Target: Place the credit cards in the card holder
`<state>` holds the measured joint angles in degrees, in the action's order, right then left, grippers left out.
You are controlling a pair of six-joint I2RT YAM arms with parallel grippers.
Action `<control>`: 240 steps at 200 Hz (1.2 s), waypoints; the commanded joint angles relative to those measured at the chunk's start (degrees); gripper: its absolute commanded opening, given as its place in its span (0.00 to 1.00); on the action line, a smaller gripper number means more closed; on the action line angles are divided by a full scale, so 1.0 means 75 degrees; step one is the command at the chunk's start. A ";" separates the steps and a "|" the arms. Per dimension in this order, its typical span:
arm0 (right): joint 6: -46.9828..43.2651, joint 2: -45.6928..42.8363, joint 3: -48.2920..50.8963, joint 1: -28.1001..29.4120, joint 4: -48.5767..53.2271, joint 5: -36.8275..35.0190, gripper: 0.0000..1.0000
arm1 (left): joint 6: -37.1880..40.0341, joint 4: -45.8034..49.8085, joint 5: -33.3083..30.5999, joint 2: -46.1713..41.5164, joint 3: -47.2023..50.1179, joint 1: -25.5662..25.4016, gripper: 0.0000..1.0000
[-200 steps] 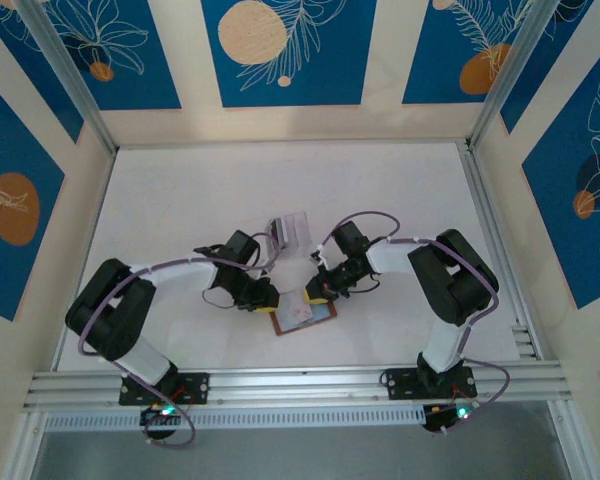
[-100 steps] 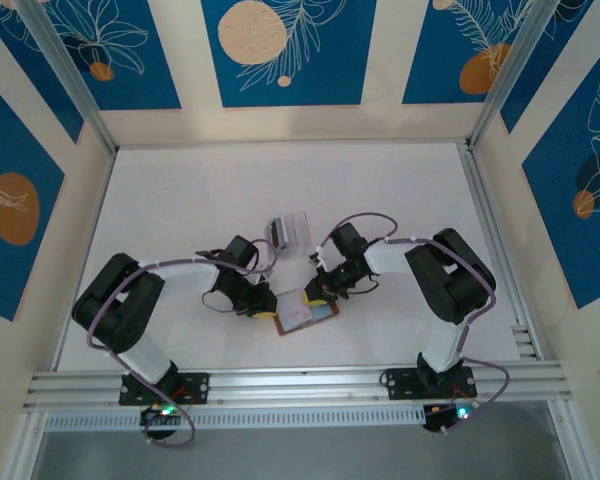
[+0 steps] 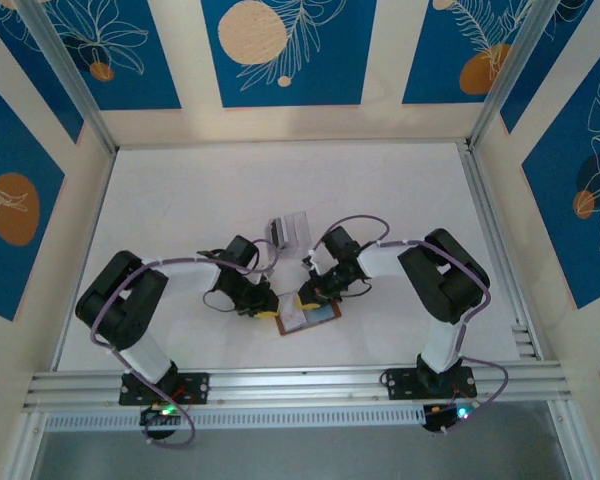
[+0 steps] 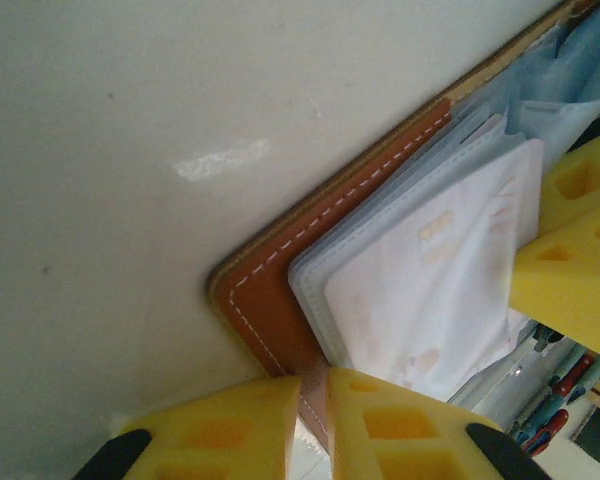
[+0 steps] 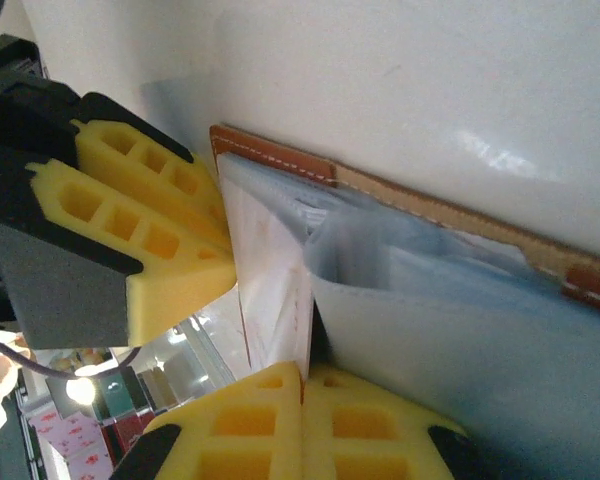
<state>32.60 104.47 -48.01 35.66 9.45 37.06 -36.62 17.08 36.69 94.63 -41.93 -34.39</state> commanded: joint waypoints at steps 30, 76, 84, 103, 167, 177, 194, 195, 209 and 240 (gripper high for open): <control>0.0337 -0.0045 0.0013 0.0497 0.0068 -0.0580 0.10 | -0.0014 -0.0220 -0.0467 0.0304 0.0060 -0.0108 0.17; 0.0031 -0.0696 -0.0118 0.0353 0.1031 -0.1161 0.37 | 0.0136 -0.0099 -0.0553 0.0333 -0.0025 -0.0103 0.18; -0.0017 -0.0728 -0.0166 0.0334 0.1147 -0.1154 0.39 | 0.0159 -0.0107 -0.0552 0.0344 -0.0033 -0.0101 0.18; -0.0132 -0.0768 -0.0335 0.0323 0.1428 -0.1201 0.42 | 0.0185 -0.0088 -0.0532 0.0362 -0.0046 -0.0090 0.18; -0.0703 -0.1361 -0.0843 0.0378 0.2813 -0.2232 0.43 | 0.0412 0.0127 -0.0600 0.0384 -0.0150 -0.0083 0.19; -0.0813 -0.1546 -0.0944 0.0378 0.3068 -0.2602 0.40 | 0.0469 0.0195 -0.0645 0.0410 -0.0213 -0.0089 0.20; -0.1061 -0.1704 -0.1246 0.0411 0.3564 -0.3286 0.32 | 0.0544 0.0293 -0.0680 0.0448 -0.0330 -0.0087 0.20; -0.1081 -0.1711 -0.1266 0.0412 0.3589 -0.3323 0.31 | 0.0545 0.0297 -0.0682 0.0448 -0.0335 -0.0083 0.20; -0.1281 -0.1721 -0.1552 0.0470 0.3932 -0.3906 0.27 | 0.0591 0.0373 -0.0706 0.0467 -0.0425 -0.0089 0.20; -0.1619 -0.1286 -0.2069 0.0584 0.4417 -0.4829 0.30 | 0.0668 0.0495 -0.0766 0.0496 -0.0561 -0.0090 0.20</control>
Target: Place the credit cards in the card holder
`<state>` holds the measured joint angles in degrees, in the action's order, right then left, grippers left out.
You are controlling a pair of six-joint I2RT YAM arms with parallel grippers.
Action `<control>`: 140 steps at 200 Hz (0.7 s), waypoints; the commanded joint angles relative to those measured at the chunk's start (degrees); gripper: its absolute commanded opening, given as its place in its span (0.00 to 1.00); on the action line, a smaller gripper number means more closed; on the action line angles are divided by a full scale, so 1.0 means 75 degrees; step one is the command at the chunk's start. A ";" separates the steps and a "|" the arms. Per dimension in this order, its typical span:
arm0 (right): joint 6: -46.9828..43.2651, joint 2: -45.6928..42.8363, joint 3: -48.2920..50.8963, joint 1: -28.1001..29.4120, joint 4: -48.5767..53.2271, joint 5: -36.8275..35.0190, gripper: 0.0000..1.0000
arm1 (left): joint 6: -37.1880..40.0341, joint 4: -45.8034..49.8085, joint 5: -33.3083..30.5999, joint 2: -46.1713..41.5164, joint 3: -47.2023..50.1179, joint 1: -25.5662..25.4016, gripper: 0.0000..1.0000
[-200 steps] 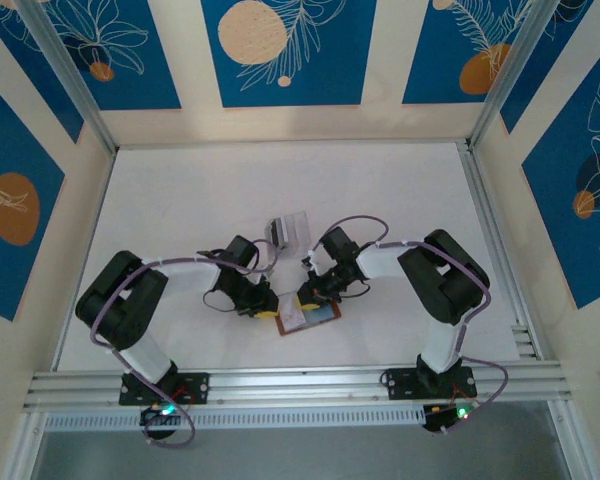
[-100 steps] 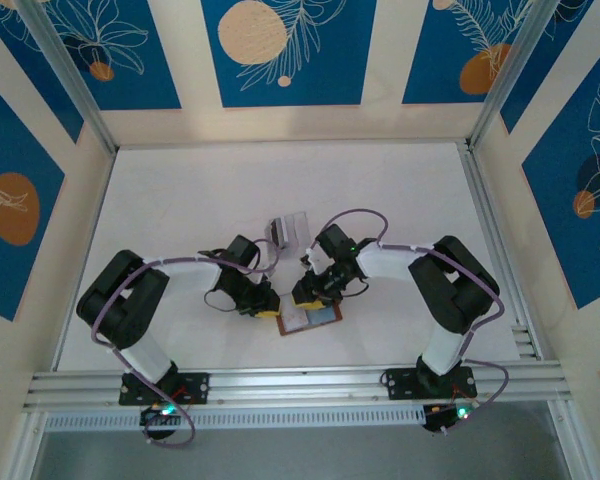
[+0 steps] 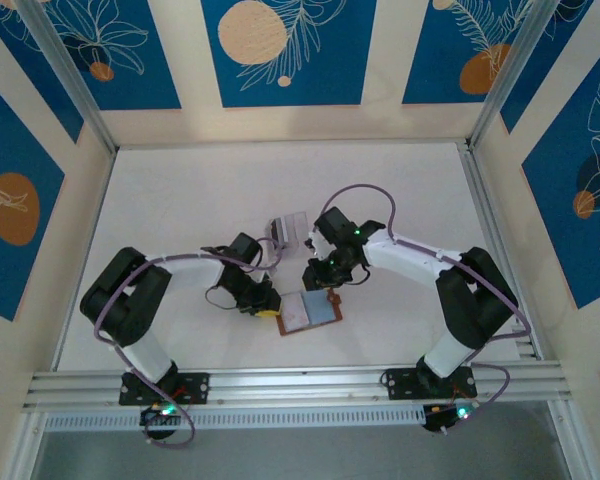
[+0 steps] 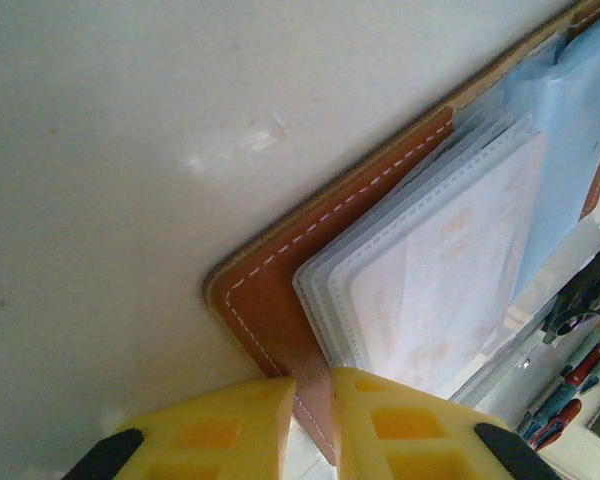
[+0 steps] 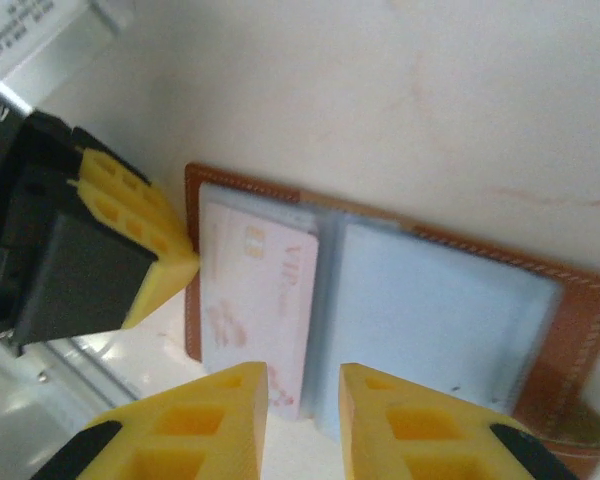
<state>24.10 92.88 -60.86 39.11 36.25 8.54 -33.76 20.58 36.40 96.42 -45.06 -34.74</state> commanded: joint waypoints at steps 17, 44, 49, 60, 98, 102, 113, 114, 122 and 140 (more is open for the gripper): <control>-0.0592 0.0535 -0.0534 0.0270 0.0940 -0.1419 0.33 | 0.0295 0.0057 -0.0724 0.0257 -0.0191 -0.0042 0.20; -0.0654 0.0894 -0.0709 0.0475 0.1020 -0.1843 0.33 | 0.0324 0.0083 -0.0723 0.0281 -0.0215 -0.0044 0.20; -0.0653 0.0938 -0.0707 0.0519 0.1015 -0.1890 0.33 | 0.0324 0.0095 -0.0723 0.0280 -0.0218 -0.0042 0.20; -0.0644 0.1048 -0.0698 0.0606 0.1012 -0.2049 0.33 | 0.0323 0.0095 -0.0722 0.0292 -0.0215 -0.0043 0.20; -0.0469 0.1411 -0.0479 0.0870 0.0864 -0.2474 0.35 | 0.0320 0.0065 -0.0723 0.0278 -0.0180 -0.0042 0.20; -0.0443 0.1454 -0.0448 0.0888 0.0846 -0.2496 0.35 | 0.0307 0.0062 -0.0721 0.0280 -0.0180 -0.0041 0.20; -0.0330 0.1543 -0.0360 0.0976 0.0784 -0.2632 0.35 | 0.0307 0.0062 -0.0724 0.0285 -0.0181 -0.0041 0.20; -0.0318 0.1552 -0.0347 0.0986 0.0782 -0.2647 0.35 | 0.0306 0.0054 -0.0720 0.0289 -0.0180 -0.0042 0.20; -0.0215 0.1629 -0.0275 0.1045 0.0738 -0.2727 0.35 | 0.0306 0.0055 -0.0728 0.0270 -0.0173 -0.0043 0.20; 0.0022 0.1747 -0.0094 0.1163 0.0578 -0.2694 0.33 | 0.0295 0.0035 -0.0726 0.0278 -0.0171 -0.0043 0.20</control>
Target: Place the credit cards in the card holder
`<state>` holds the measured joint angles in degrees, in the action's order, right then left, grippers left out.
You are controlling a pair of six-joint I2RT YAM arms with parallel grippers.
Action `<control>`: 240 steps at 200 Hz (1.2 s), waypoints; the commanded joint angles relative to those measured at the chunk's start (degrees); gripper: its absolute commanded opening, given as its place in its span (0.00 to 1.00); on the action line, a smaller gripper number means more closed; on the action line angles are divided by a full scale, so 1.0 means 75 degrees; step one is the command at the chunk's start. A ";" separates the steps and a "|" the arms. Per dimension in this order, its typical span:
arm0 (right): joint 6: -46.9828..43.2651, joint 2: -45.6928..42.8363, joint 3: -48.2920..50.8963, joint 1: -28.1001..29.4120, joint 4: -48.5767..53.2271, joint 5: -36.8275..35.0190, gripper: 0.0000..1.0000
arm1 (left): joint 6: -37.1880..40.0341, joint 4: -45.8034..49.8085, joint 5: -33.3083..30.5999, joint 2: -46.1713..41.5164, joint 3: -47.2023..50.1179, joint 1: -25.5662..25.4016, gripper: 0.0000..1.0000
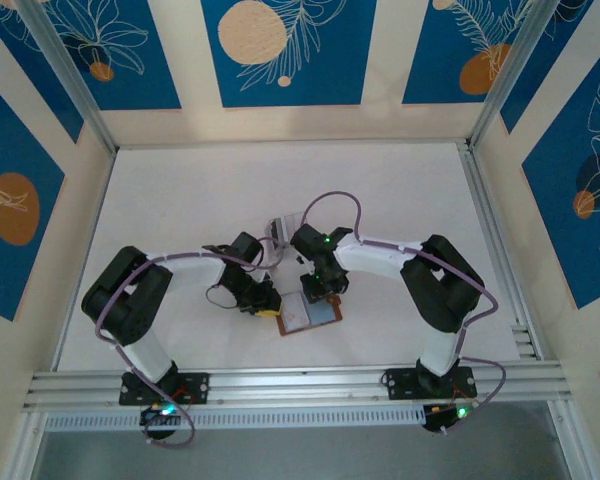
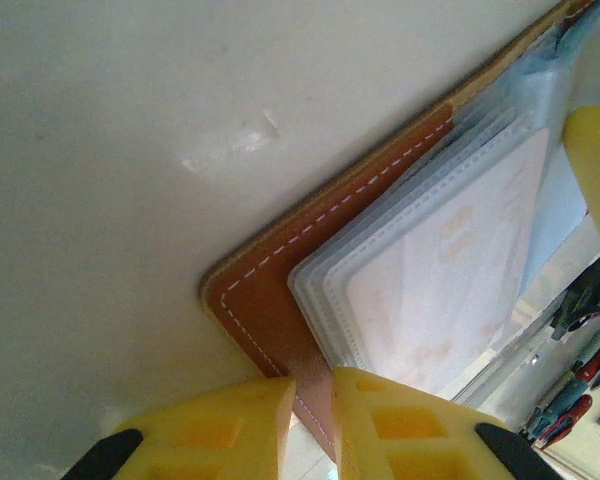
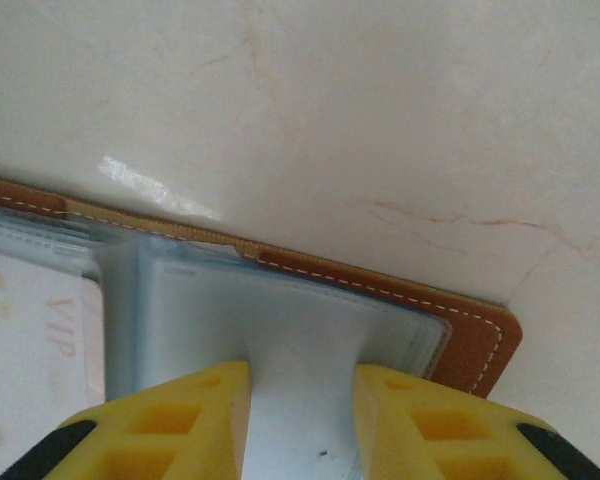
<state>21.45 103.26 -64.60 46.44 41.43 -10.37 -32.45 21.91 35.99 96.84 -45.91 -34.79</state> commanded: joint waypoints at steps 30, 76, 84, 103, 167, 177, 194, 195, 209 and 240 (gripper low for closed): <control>0.0659 0.0460 0.0582 0.0360 -0.0284 -0.0087 0.24 | 0.0125 -0.0174 -0.0654 0.0237 -0.0043 -0.0037 0.20; 0.0697 0.0113 0.0462 0.0360 -0.0028 -0.0331 0.00 | 0.0131 -0.0232 -0.0645 0.0214 0.0051 -0.0032 0.20; 0.0668 0.0004 0.0375 0.0364 0.0056 -0.0363 0.00 | 0.0137 -0.0250 -0.0638 0.0215 0.0074 -0.0038 0.20; 0.0636 -0.0276 0.0193 0.0360 0.0231 -0.0376 0.00 | 0.0131 -0.0273 -0.0661 0.0193 0.0118 -0.0038 0.20; 0.0679 -0.0584 -0.0710 0.0653 0.0898 -0.0269 0.00 | 0.0084 -0.0424 -0.0606 0.0225 0.0165 -0.0044 0.21; 0.0667 -0.0491 -0.0871 0.0699 0.0938 -0.0031 0.00 | 0.0053 -0.0474 -0.0584 0.0237 0.0180 -0.0044 0.21; 0.0748 -0.0258 -0.1109 0.0721 0.0906 0.0563 0.00 | -0.0021 -0.0614 -0.0525 0.0249 0.0224 -0.0052 0.21; 0.0754 -0.0246 -0.1123 0.0728 0.0896 0.0610 0.00 | -0.0033 -0.0619 -0.0523 0.0249 0.0225 -0.0057 0.21; 0.0845 -0.0076 -0.1250 0.0739 0.0761 0.1099 0.01 | -0.0114 -0.0743 -0.0477 0.0258 0.0272 -0.0070 0.21; 0.1222 0.0165 -0.1311 0.0586 0.0215 0.2246 0.18 | -0.0261 -0.0961 -0.0401 0.0203 0.0364 -0.0084 0.21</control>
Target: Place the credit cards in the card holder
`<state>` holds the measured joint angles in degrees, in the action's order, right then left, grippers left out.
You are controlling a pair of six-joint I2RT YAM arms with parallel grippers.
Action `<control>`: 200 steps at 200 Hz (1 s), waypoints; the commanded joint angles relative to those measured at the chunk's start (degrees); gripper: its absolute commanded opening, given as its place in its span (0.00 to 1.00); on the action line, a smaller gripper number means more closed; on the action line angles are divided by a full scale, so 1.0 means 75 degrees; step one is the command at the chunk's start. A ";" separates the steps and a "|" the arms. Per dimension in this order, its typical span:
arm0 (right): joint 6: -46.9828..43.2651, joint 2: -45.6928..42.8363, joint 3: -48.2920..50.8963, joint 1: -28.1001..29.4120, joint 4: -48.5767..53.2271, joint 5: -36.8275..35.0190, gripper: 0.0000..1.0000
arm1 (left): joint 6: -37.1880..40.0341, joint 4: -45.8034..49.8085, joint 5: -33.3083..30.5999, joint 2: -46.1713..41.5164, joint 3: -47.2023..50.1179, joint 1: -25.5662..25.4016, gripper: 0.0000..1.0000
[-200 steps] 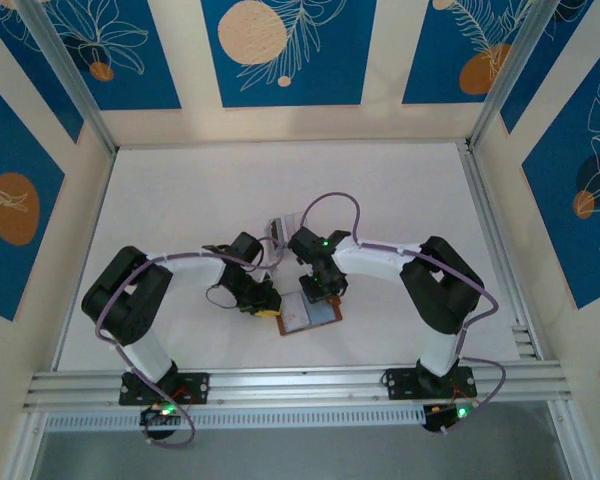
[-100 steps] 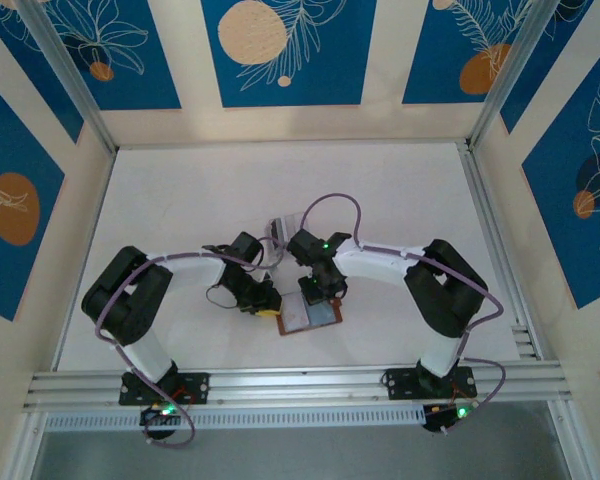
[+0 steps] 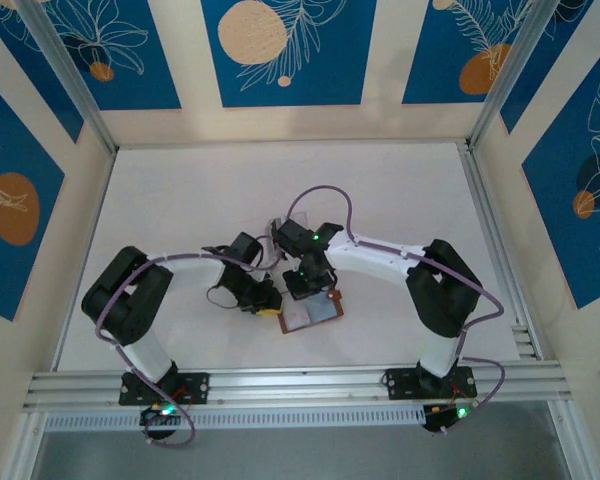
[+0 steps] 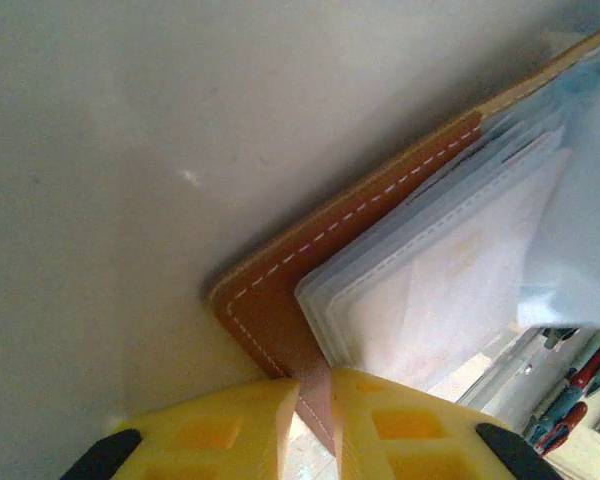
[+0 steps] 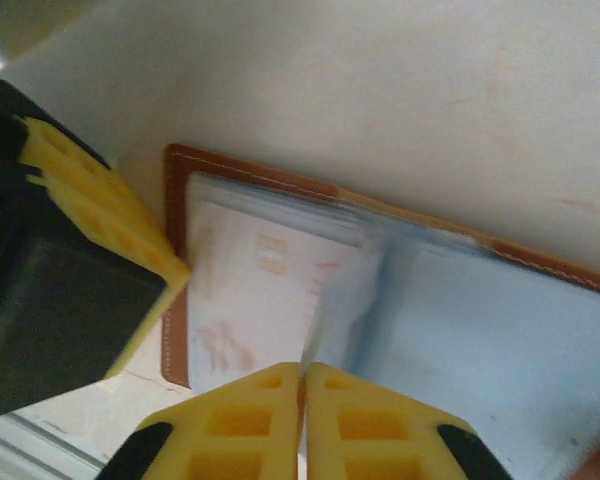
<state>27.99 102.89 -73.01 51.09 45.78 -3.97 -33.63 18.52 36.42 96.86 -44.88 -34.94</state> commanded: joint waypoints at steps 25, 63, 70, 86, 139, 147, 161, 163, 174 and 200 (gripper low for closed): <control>0.0638 0.0122 0.0052 -0.0261 -0.0845 0.2164 0.22 | -0.0195 -0.0603 -0.0393 0.0128 0.0265 -0.0064 0.21; 0.0907 -0.0255 0.0466 -0.0526 -0.1407 0.2929 0.34 | -0.0531 -0.0904 -0.0216 -0.0127 0.0434 -0.0007 0.22; 0.0946 -0.0339 0.0563 -0.0567 -0.1537 0.3154 0.35 | -0.0640 -0.1020 -0.0133 -0.0191 0.0492 0.0024 0.22; 0.1008 -0.0666 0.0815 -0.0662 -0.1873 0.3584 0.40 | -0.0795 -0.1167 0.0015 -0.0413 0.0570 0.0089 0.23; 0.0721 -0.1684 0.1055 -0.0817 -0.0774 0.2225 0.49 | -0.0861 -0.1104 0.0262 -0.0992 0.0791 0.0404 0.28; 0.0717 -0.1777 0.1193 -0.0898 -0.0737 0.2132 0.50 | -0.0838 -0.1071 0.0263 -0.1062 0.0817 0.0468 0.28; 0.0850 -0.1904 0.1543 -0.1081 -0.0857 0.2074 0.50 | -0.0828 -0.1062 0.0288 -0.1133 0.0879 0.0548 0.29; 0.0868 -0.1906 0.1587 -0.1117 -0.0863 0.2084 0.50 | -0.0826 -0.1066 0.0294 -0.1130 0.0894 0.0552 0.29; 0.0961 -0.1941 0.1780 -0.1269 -0.0862 0.2049 0.50 | -0.0808 -0.1071 0.0323 -0.1120 0.0909 0.0571 0.29; 0.0979 -0.1946 0.1837 -0.1304 -0.0448 0.1307 0.51 | -0.0739 -0.1029 0.0297 -0.1077 0.0895 0.0584 0.29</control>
<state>34.63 88.66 -59.88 41.58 37.85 10.68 -39.57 10.66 37.52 89.36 -38.85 -31.14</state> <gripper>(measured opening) 0.512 0.295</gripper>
